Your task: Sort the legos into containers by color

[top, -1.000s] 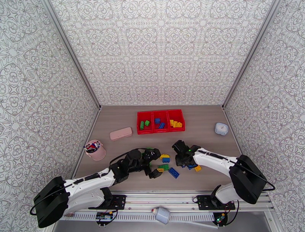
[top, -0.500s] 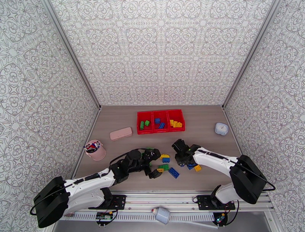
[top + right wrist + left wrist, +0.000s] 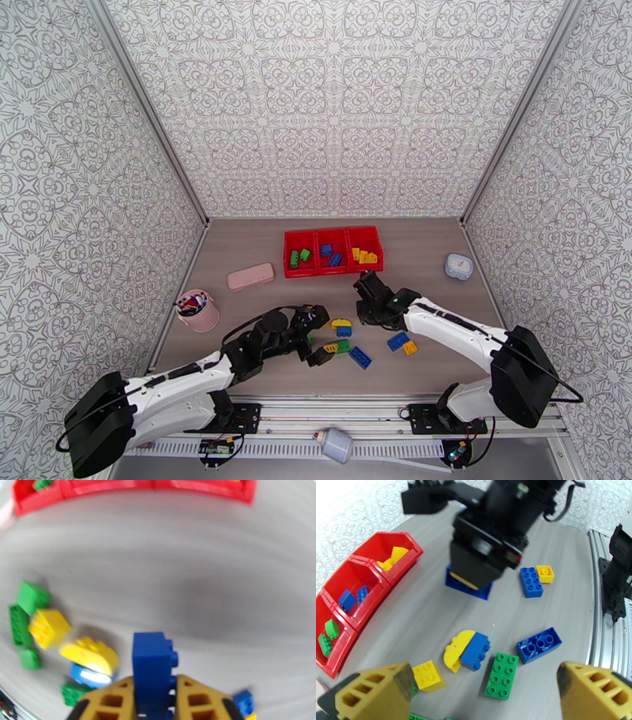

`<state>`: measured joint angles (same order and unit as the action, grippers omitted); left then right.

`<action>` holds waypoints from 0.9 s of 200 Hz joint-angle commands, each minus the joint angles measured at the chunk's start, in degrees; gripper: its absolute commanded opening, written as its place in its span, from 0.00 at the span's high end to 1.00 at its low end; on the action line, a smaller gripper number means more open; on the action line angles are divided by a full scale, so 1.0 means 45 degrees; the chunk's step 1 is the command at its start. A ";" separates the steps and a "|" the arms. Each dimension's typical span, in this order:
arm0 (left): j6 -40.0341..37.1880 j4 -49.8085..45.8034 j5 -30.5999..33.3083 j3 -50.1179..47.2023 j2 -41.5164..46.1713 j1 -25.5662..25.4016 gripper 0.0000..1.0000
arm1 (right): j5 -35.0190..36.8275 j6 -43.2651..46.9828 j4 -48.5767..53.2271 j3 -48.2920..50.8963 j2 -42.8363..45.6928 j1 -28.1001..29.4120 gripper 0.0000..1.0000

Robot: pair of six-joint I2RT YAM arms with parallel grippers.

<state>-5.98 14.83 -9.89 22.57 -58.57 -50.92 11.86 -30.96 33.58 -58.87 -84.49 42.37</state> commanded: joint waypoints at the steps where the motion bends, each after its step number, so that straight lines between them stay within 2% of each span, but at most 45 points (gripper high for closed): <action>1: 0.0319 0.0035 0.0887 -0.0345 0.0526 -0.0053 0.00 | 0.0158 0.0914 -0.1140 -0.1269 -0.0810 -0.0201 0.75; 30: 0.0517 -0.0257 0.1329 -0.0506 0.1149 -0.0056 0.00 | -0.0890 0.1800 -0.1840 -0.2563 -0.2050 -0.0850 0.75; 74: 0.0742 -0.0054 0.2634 -0.0737 0.1704 0.0107 0.00 | -0.1274 0.2949 -0.2153 -0.5147 -0.4346 -0.1501 0.75; 119: 0.1055 -0.0207 0.2416 -0.0742 0.1726 0.0348 0.00 | -0.1441 0.4288 -0.2539 -0.7838 -0.6635 -0.2016 0.76; 180: 0.1054 -0.0667 0.2341 -0.0728 0.1840 0.0444 0.00 | -0.1296 0.4857 -0.2302 -1.0973 -0.9248 -0.2535 0.76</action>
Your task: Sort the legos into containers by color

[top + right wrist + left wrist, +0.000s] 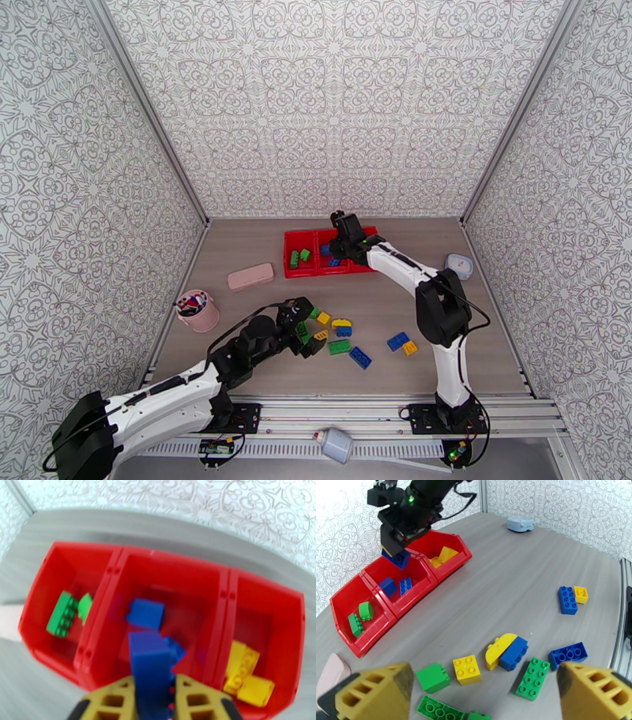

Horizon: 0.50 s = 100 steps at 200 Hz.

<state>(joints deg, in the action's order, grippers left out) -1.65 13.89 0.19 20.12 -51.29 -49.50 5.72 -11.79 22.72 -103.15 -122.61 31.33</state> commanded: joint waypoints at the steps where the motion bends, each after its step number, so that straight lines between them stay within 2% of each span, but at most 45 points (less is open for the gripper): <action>1: 0.0093 -0.0464 0.0099 -0.0189 0.0224 0.0134 0.00 | 0.0083 0.0613 0.0119 -0.1155 -0.0819 -0.0095 0.76; 48: -0.0004 -0.0509 0.0073 -0.0243 0.0235 0.0264 0.00 | 0.0442 0.0842 0.0361 -0.2435 -0.2126 -0.0172 0.76; 65: -0.0003 -0.0498 0.0031 -0.0252 0.0206 0.0276 0.00 | 0.0531 0.0847 0.0535 -0.2835 -0.2408 -0.0180 0.73; 77: 0.0016 -0.0531 0.0012 -0.0244 0.0225 0.0291 0.00 | 0.0515 0.0829 0.0713 -0.3019 -0.2446 -0.0175 0.67; 100: 0.0035 -0.0626 0.0049 -0.0252 0.0320 0.0292 0.00 | 0.0291 0.0635 0.0757 -0.2855 -0.2015 -0.0168 0.48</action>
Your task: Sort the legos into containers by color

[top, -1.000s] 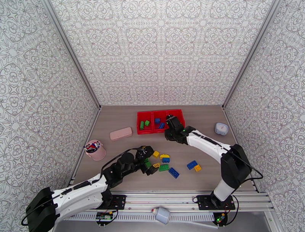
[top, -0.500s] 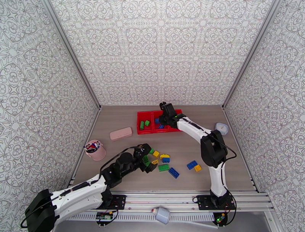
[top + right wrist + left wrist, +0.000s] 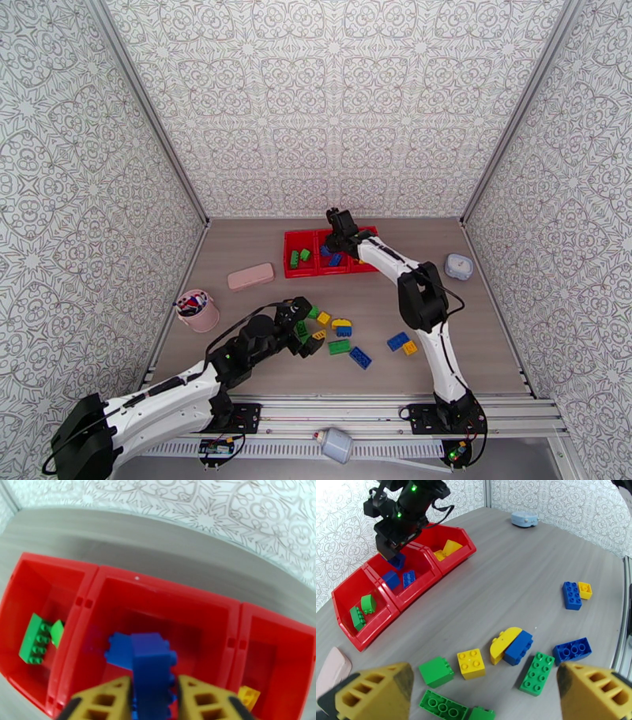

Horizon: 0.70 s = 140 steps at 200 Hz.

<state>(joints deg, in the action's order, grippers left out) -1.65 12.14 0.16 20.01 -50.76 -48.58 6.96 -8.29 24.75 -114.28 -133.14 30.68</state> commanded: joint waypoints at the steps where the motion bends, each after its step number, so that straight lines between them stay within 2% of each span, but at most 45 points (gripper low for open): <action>1: 0.0035 -0.0247 0.0048 -0.0228 0.0205 0.0080 0.00 | -0.0005 -0.0155 0.0293 -0.0365 0.0347 -0.0031 0.47; 30: -0.0004 0.0028 0.0059 -0.0344 0.0437 0.0170 0.00 | -0.0293 -0.0496 -0.0088 0.0814 0.1603 0.0008 0.33; 68: -0.0278 -0.0148 -0.0306 -0.0362 0.0635 0.0277 0.00 | -0.0385 -0.1300 -0.1710 0.4287 0.4181 0.0115 0.22; 113: -0.0639 -0.0299 -0.1317 -0.0352 0.1195 0.0349 0.00 | 0.0013 -0.2261 -0.2322 0.8395 0.7333 0.0136 0.16; 140: -0.0885 -0.0422 -0.1997 -0.0221 0.1266 0.0412 0.00 | 0.0227 -0.2278 -0.1178 1.0416 0.9077 0.0138 0.12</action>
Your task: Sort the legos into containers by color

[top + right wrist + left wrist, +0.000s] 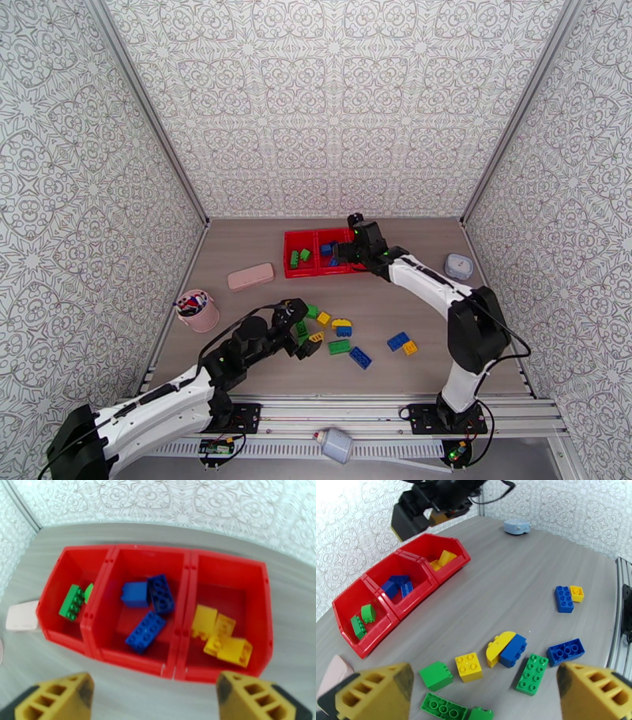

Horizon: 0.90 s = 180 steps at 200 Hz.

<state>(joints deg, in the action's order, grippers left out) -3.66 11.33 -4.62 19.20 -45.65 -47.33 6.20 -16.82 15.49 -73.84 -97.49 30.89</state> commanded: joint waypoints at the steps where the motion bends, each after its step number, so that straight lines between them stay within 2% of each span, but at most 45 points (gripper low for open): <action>1: -0.0447 -0.0248 -0.0949 -0.0035 0.0127 0.0122 0.00 | 0.0418 -0.0383 0.0956 0.1508 0.1205 0.0089 0.11; 41: -0.0514 -0.0147 -0.1448 0.0135 -0.0347 0.0147 0.00 | 0.0223 0.0168 0.4097 0.3470 0.2958 0.0090 0.06; 65: -0.0732 0.0038 -0.1629 0.0273 -0.0754 0.0186 0.00 | 0.0423 0.0366 0.6868 0.3223 0.2999 0.0093 0.04; 97: -0.0869 0.0195 -0.1860 0.0497 -0.1290 0.0238 0.00 | 0.0789 0.0589 0.9158 0.2691 0.2547 -0.0049 0.01; 150: -0.0964 0.0086 -0.2039 0.0647 -0.1560 0.0254 0.00 | -0.0808 0.0733 1.0042 0.2291 0.1319 -0.0793 0.00; 180: -0.0984 -0.0057 -0.2005 0.0602 -0.1443 0.0273 0.00 | -0.1201 0.0167 1.0160 0.2453 0.0397 -0.1112 0.03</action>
<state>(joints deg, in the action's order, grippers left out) -6.74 11.35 -12.43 20.21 -52.64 -46.70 3.81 -14.26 58.81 -62.15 -92.88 26.94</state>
